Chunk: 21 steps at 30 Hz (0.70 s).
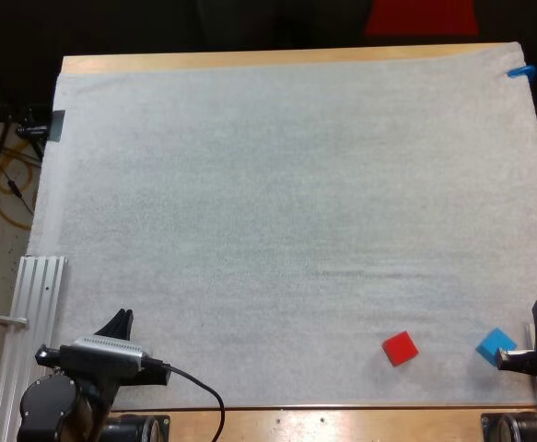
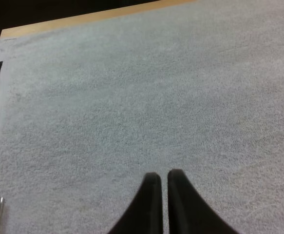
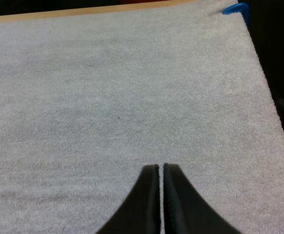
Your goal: Stack red cube on blue cube
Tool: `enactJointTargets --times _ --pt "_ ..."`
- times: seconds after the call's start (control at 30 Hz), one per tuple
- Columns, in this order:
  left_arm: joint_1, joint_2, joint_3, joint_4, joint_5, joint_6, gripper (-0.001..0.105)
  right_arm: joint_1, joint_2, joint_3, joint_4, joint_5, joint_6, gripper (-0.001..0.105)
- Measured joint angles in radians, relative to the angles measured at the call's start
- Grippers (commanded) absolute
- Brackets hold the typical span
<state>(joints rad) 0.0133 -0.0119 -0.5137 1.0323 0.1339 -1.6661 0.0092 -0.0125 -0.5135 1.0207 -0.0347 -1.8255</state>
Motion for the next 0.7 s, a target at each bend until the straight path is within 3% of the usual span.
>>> enactJointTargets --times 0.47,0.7 --pt "0.0 0.0 0.0 0.0 0.0 0.0 0.0 0.0 0.0 0.0 0.0 0.0 0.0 0.0" --pt "-0.063 0.0 -0.014 0.0 0.065 0.0 0.0 0.0 0.042 -0.043 0.016 -0.048 -0.031 0.0"
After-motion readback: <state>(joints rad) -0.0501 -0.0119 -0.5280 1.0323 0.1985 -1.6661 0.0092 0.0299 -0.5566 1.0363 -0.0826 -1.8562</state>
